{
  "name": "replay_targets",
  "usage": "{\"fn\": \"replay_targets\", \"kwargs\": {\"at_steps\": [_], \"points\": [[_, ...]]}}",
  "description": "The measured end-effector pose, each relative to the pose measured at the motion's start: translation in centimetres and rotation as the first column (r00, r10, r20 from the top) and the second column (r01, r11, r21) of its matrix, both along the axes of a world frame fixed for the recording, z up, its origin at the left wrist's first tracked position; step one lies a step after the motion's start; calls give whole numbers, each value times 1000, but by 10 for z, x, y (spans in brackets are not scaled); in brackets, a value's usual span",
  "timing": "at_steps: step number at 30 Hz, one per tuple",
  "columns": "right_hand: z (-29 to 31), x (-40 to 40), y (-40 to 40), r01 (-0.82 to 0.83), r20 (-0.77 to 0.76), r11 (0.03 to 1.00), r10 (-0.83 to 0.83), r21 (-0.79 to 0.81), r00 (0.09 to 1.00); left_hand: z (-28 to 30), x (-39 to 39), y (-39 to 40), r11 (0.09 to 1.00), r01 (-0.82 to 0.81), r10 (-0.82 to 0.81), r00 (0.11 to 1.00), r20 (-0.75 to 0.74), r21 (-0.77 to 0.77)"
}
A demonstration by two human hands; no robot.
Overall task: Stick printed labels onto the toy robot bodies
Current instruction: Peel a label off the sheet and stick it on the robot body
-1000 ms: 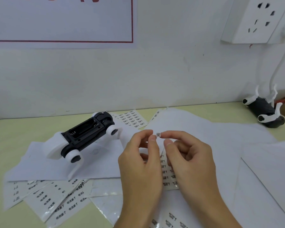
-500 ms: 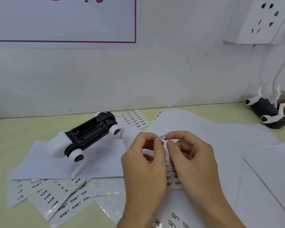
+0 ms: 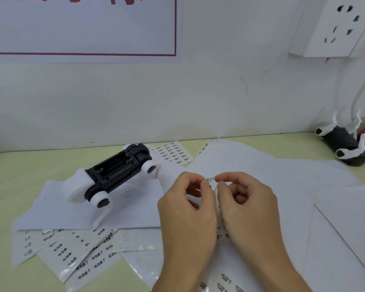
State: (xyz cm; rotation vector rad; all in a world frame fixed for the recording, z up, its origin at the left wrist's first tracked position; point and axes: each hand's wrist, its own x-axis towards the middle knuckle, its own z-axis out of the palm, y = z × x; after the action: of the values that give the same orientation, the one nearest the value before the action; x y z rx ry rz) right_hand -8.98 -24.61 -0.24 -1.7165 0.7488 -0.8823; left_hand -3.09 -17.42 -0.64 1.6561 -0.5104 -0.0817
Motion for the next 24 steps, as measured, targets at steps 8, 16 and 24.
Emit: {"fn": "replay_targets", "kwargs": {"at_steps": [8, 16, 24], "points": [[2, 0, 0, -29, 24, 999, 28, 42, 999, 1, 0, 0, 999, 8, -9, 1000, 20, 34], [-1, 2, -3, 34, -41, 998, -32, 43, 999, 2, -2, -1, 998, -55, 54, 998, 35, 38], [1, -1, -8, 67, -40, 992, -63, 105, 997, 33, -3, 2, 978, -155, 162, 986, 41, -140]]}}
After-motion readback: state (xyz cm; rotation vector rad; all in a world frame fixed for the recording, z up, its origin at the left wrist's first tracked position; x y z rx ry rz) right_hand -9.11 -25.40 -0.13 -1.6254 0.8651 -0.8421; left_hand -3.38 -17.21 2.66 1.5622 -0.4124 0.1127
